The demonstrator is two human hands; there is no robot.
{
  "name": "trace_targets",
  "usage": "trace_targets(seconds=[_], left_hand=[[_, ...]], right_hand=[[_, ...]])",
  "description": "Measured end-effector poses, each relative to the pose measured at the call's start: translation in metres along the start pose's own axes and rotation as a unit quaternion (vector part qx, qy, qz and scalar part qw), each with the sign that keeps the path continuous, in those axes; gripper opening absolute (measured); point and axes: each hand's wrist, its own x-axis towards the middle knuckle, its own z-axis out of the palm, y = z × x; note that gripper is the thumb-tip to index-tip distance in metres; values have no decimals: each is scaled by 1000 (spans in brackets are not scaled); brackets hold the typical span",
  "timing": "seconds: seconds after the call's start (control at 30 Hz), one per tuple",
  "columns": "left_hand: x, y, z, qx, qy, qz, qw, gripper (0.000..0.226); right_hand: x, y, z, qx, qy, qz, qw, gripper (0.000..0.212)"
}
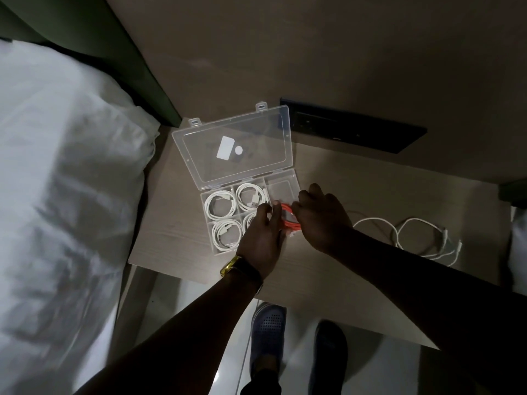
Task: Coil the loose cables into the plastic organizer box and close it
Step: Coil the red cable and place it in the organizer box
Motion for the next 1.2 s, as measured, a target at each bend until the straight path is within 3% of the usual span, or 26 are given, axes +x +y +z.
trace_targets(seconds=[0.17,0.3,0.47,0.6,0.7,1.07,1.2], left_hand=[[-3,5,8,-20,-24,-30,999,34],[-2,10,13,45,-10,-7,999,53],[-3,10,16,44,2,-10,999,51],[-1,13,16,27,4,-20,999,48],[-5,11,15,0,26,-11,1000,49],[-8,10,16,3,40,-8,999,48],[-9,10,21,17,45,-14,999,47]], right_hand=[[2,5,10,72,40,54,995,21],[4,7,12,137,54,60,987,21],[-3,1,13,147,52,62,986,22],[-11,-6,15,17,14,11,1000,31],[-6,-7,8,-20,13,-5,1000,28],[2,-8,6,74,-1,44,996,21],[-15,-9,17,106,38,50,992,25]])
